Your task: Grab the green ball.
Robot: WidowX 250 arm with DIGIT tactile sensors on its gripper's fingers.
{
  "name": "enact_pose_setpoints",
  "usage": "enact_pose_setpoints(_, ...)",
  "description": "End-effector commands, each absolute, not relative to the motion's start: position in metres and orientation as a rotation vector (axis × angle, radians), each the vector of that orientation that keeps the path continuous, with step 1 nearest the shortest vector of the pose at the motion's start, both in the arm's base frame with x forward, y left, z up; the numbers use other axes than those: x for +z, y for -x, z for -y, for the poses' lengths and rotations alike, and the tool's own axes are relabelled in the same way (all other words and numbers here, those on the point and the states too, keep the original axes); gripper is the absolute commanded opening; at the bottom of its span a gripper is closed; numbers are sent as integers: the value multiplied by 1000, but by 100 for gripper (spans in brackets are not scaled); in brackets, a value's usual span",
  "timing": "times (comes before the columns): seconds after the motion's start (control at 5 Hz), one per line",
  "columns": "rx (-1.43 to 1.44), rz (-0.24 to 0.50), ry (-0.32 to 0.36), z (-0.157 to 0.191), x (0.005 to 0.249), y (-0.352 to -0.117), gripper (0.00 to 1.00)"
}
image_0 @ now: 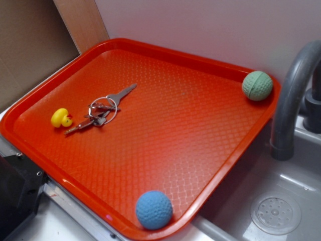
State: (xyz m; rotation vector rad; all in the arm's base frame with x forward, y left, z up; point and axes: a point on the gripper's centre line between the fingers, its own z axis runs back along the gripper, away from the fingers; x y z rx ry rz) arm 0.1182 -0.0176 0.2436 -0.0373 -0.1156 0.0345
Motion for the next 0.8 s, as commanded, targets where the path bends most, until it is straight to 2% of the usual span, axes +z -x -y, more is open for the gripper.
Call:
enact_pose_setpoints(0.0,35,116,37,18,244,-118,100)
enact_pose_setpoints(0.2,-216,191,84,67,212,-168,100)
enact_pose_setpoints(0.4,-468,258,107,88,202,-204,100)
enact_pose_setpoints(0.6,-669,362,148,97,206,-219,100)
